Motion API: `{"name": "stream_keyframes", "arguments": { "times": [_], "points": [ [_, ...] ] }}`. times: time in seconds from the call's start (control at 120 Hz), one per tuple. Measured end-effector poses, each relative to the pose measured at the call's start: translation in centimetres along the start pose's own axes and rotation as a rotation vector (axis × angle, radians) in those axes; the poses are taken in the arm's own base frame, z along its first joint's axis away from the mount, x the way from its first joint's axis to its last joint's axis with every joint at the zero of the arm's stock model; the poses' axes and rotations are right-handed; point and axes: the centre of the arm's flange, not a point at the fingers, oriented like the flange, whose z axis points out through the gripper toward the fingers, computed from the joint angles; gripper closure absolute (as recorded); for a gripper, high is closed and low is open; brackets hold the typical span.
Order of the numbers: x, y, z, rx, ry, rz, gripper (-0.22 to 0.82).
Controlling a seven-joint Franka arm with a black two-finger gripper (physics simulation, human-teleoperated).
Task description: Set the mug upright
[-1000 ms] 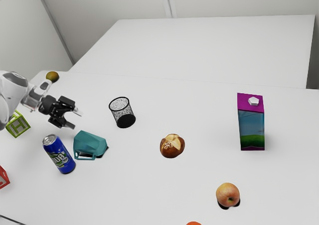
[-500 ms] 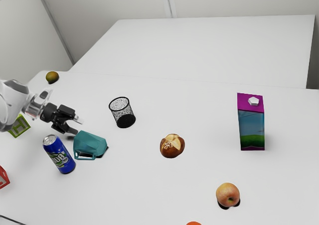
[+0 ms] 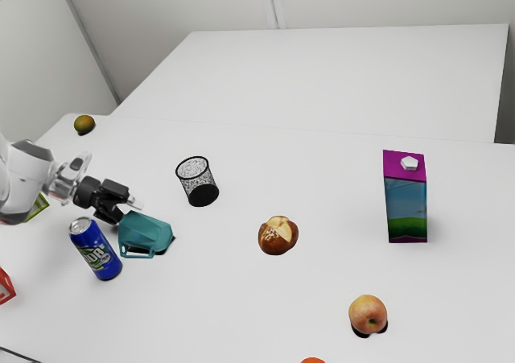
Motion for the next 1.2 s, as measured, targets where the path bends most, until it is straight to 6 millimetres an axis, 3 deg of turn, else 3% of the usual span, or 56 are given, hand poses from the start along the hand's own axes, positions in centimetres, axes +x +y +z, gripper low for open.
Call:
{"name": "stream_keyframes", "arguments": {
  "times": [0.175, 0.308, 0.617, 0.908, 1.2],
  "points": [
    [-0.2, 0.4, 0.2, -0.005, 0.001, 0.013, 0.33],
    [-0.4, 0.4, 0.3, -0.010, 0.000, 0.015, 0.45],
    [-1.3, 0.8, 0.4, -0.027, 0.000, 0.015, 0.54],
    [-1.3, 1.0, -0.1, -0.020, 0.009, 0.026, 0.72],
    [-0.7, 6.0, -3.5, -0.050, 0.042, 0.109, 0.78]
  ]
}}
